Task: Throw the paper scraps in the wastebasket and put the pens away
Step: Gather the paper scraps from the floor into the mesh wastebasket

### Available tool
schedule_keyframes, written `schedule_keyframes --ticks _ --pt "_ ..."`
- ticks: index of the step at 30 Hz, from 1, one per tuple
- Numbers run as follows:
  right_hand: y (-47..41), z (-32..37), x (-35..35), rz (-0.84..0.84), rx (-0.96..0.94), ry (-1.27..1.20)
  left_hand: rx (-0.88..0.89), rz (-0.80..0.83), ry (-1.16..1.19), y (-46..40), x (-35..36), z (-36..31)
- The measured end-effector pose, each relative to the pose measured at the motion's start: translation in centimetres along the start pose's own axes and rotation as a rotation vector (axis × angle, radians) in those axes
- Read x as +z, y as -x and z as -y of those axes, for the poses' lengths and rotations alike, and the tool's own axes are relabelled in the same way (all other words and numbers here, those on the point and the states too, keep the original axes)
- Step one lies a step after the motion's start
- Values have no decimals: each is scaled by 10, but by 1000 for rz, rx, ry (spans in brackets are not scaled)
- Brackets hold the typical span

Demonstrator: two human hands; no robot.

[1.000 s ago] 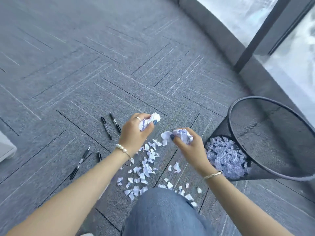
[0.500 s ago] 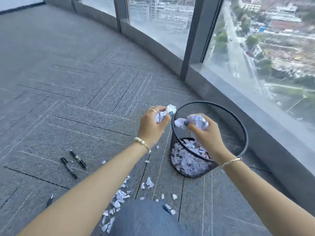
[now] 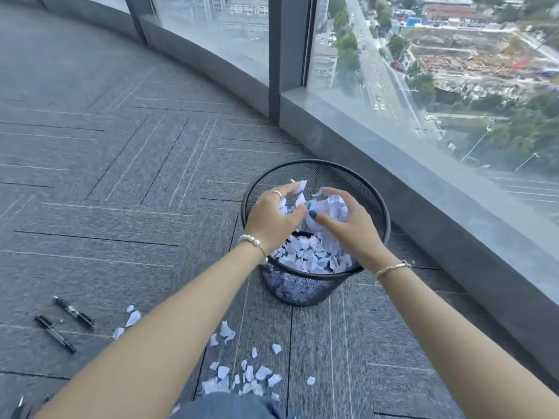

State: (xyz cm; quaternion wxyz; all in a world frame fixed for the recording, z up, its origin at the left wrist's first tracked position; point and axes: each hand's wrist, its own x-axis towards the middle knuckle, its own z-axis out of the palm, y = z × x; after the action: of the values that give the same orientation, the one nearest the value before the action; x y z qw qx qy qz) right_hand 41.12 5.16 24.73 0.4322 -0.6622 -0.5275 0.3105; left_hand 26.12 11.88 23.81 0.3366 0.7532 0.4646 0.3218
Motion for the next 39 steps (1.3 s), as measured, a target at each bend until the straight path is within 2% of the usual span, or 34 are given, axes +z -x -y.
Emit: schedule_keyframes --ticks 5,10,22,27,35,39 --pt "4 -5 1 -45 -48 -34 21 4 -90 3 1 3" --pt "3 -4 3 -21 -20 -28 7 -26 -58 7 0 1" --pt "5 -6 3 -142 -63 1 33 -5 -106 5 0 1" --pt "4 -8 3 -141 -71 25 24 -4 -90 5 0 -1" --pt "7 0 1 -113 -65 57 -8 -8 78 10 -11 -7" --pt "7 20 3 -82 -100 78 -28 -101 165 14 -37 -11"
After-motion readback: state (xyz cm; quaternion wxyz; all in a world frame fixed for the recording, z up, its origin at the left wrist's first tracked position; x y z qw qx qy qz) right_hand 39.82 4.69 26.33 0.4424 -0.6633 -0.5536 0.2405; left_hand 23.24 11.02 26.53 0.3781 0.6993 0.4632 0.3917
